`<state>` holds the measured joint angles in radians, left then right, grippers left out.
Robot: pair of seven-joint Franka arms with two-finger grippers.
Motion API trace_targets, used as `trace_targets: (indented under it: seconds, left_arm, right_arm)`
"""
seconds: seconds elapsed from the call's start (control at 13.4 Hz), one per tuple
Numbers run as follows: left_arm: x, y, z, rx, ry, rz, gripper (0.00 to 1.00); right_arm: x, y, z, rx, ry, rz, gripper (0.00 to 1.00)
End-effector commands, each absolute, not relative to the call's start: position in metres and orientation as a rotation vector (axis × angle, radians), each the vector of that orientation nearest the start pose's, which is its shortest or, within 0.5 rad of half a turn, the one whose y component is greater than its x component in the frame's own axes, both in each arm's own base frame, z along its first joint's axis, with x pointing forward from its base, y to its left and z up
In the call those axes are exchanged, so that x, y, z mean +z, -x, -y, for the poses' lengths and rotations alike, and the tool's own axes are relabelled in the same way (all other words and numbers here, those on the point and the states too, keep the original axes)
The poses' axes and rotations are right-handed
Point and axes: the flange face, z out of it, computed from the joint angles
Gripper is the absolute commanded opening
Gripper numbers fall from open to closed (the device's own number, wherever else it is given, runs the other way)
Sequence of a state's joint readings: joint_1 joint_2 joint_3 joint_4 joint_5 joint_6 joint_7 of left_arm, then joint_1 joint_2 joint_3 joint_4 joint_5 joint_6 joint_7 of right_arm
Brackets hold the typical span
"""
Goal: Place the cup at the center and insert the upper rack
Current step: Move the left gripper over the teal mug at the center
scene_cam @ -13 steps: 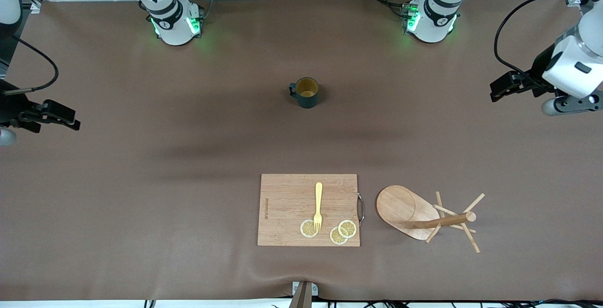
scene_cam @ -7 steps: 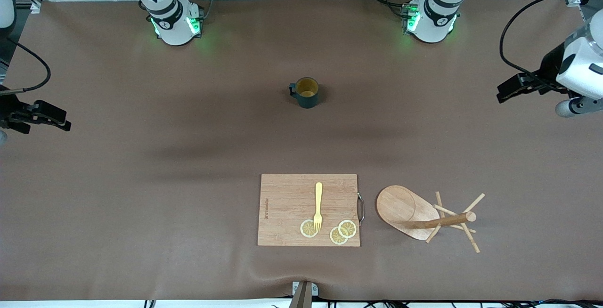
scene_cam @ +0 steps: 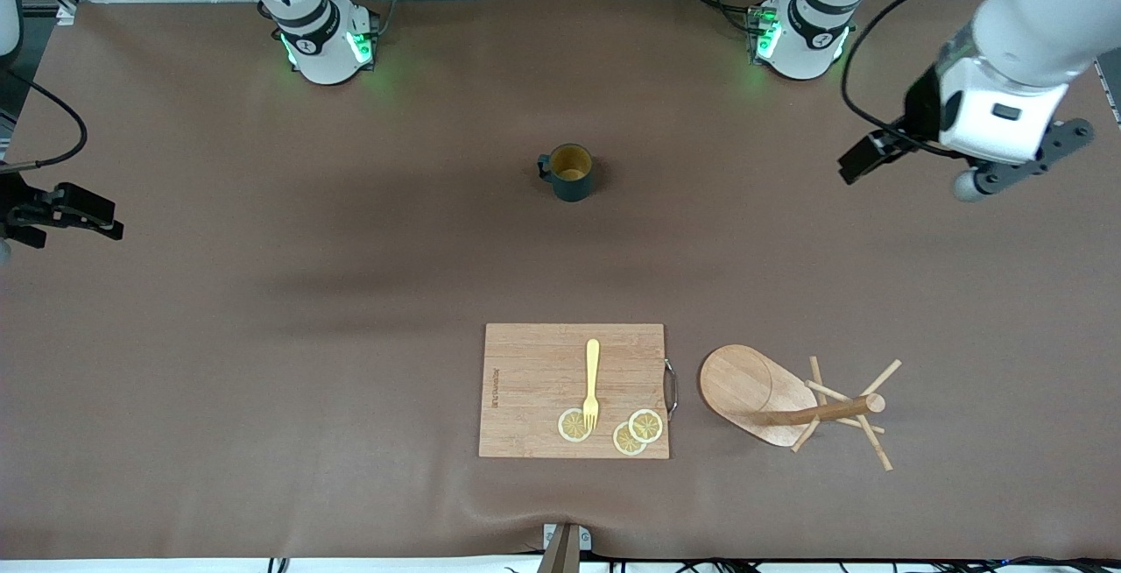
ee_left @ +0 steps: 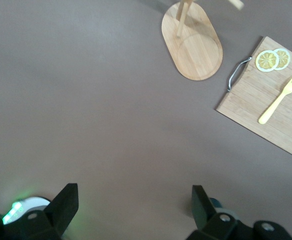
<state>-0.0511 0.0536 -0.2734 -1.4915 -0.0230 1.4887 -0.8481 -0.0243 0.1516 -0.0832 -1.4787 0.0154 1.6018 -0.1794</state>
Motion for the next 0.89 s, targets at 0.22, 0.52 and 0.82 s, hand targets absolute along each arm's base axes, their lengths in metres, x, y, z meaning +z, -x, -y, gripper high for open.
trace_targets:
  seconds: [0.22, 0.52, 0.82]
  left_arm:
    - [0.614, -0.491, 0.287, 0.121, 2.884, 1.105, 1.0]
    - [0.584, -0.446, 0.391, 0.014, 2.768, 1.175, 1.0]
    - [0.545, -0.395, 0.498, -0.153, 2.654, 1.319, 1.0]
  right_arm:
    - [0.585, -0.588, 0.057, 0.126, 3.117, -0.033, 1.0]
    - [0.584, -0.588, 0.049, 0.144, 3.062, -0.068, 1.0]
    - [0.584, -0.587, 0.053, 0.146, 3.078, -0.063, 1.0]
